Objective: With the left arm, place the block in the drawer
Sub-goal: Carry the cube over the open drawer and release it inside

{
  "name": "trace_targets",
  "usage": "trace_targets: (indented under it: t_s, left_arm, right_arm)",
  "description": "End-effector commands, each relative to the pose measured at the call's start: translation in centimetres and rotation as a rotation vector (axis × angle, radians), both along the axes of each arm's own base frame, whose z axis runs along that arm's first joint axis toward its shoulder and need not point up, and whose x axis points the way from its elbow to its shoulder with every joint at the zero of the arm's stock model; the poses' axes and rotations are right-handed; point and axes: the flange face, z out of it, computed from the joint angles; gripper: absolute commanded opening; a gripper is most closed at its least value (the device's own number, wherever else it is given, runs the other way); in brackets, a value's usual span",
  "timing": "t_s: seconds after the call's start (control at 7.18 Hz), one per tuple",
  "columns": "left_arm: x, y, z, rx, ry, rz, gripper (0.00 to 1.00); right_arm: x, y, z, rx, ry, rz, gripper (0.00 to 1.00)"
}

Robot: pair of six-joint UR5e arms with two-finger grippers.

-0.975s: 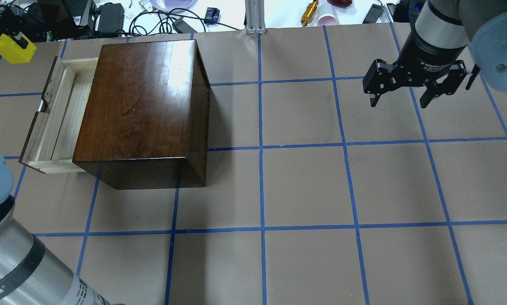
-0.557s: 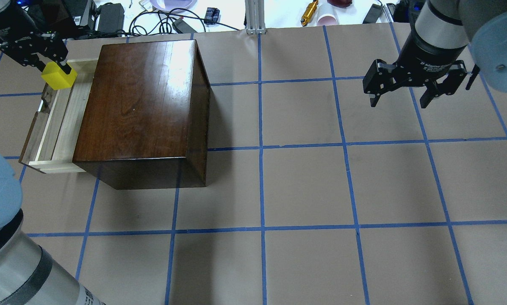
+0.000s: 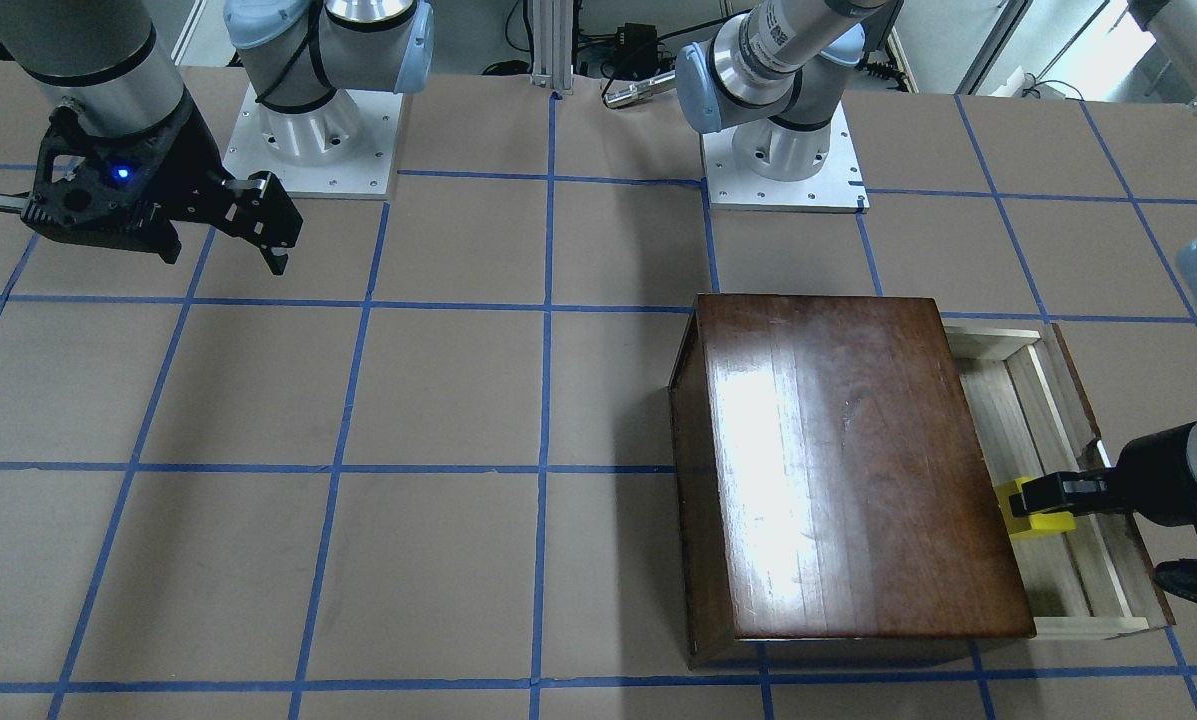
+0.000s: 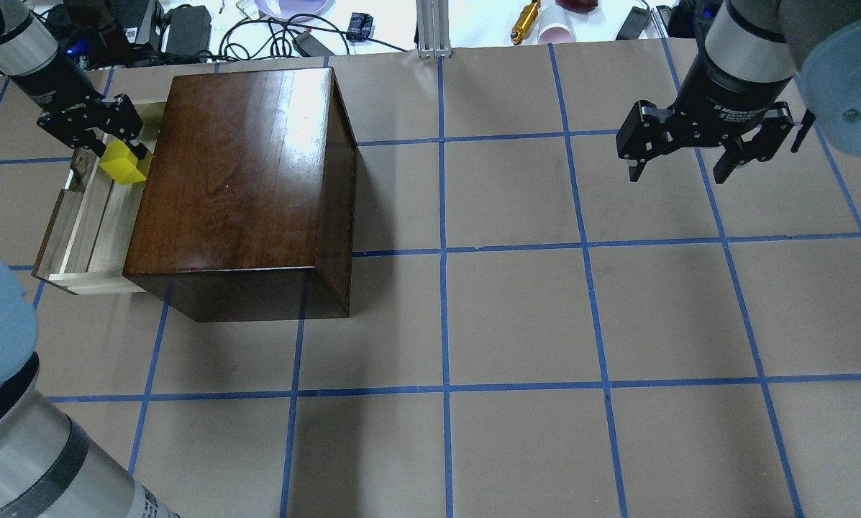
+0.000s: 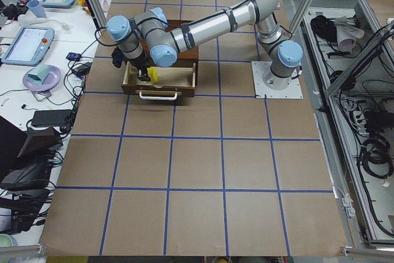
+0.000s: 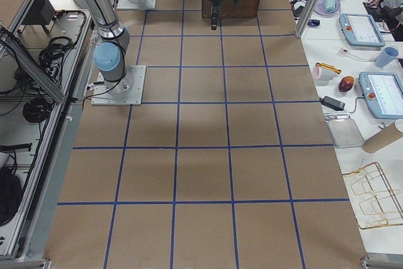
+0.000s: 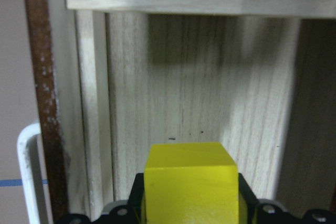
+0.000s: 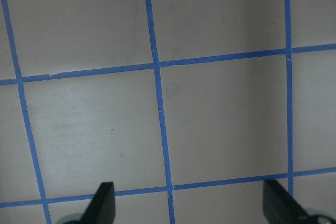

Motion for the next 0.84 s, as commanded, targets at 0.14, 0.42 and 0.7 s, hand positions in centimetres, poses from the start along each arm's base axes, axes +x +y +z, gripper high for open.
trace_targets:
  t_s: [0.14, 0.42, 0.7]
  left_arm:
    - [-0.4, 0.8, 3.3, -0.046, -0.001, 0.009, 1.00]
    - [-2.2, 2.7, 10.0, -0.070, -0.026, 0.022, 1.00]
    - [-5.6, 4.8, 14.5, -0.076, -0.074, -0.027, 1.00]
  right_arm:
    - [0.0, 0.0, 0.0, 0.000, 0.000, 0.000, 1.00]
    - [0.0, 0.0, 0.0, 0.000, 0.000, 0.000, 1.00]
    - [0.0, 0.0, 0.0, 0.000, 0.000, 0.000, 1.00]
